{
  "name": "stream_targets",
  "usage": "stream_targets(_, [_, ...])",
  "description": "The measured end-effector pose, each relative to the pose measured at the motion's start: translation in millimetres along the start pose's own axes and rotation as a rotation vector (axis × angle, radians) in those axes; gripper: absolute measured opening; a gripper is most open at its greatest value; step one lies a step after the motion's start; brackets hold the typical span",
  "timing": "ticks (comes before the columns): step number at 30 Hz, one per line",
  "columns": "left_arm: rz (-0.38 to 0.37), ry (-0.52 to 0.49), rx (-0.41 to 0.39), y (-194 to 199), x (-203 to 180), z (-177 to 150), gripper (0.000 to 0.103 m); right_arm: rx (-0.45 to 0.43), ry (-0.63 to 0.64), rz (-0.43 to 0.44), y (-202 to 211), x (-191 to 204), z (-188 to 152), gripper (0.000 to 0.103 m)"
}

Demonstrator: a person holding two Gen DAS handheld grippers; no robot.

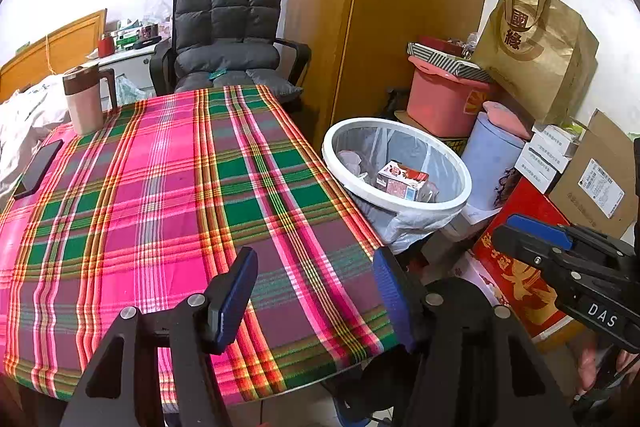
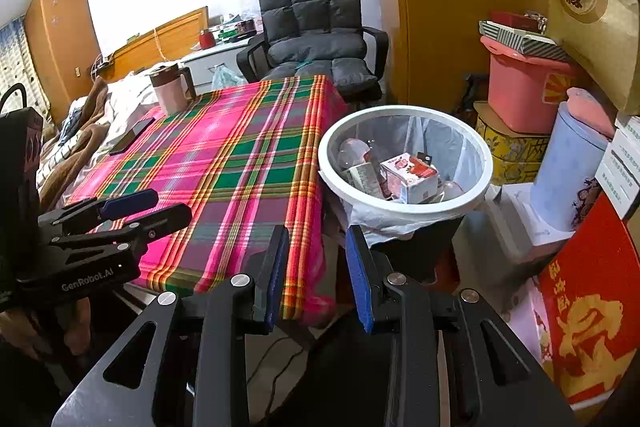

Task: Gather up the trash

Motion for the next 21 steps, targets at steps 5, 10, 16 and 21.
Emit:
stream_targets(5, [-0.006, 0.009, 0.001, 3.0, 1.7, -1.6, 0.060, 0.001, 0.006, 0.001, 0.6, 4.4, -1.7, 0.032])
stream_targets(10, [-0.007, 0.015, -0.001, 4.8, 2.8, -2.5, 0.060, 0.001, 0.007, 0.001, 0.5, 5.9, -1.6, 0.032])
stream_targets(16, [-0.003, 0.014, 0.001, 5.5, 2.9, -3.6, 0.060, 0.005, 0.011, 0.002, -0.8, 8.0, -2.8, 0.032])
stream_targets(21, [-0.003, 0.017, 0.000, 6.5, 4.2, -4.1, 0.060, 0.005, 0.012, 0.003, -1.1, 8.8, -2.8, 0.032])
Point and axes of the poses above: each gripper's, at about its wrist camera, not at the fingertips, and y roughly against the way its jaws point, x to its left, z to its top, the point moved 8 cm from there along -y, roughly the way its jaws point, and after that the axes turned 9 degrees about z, right-handed, at the moved point
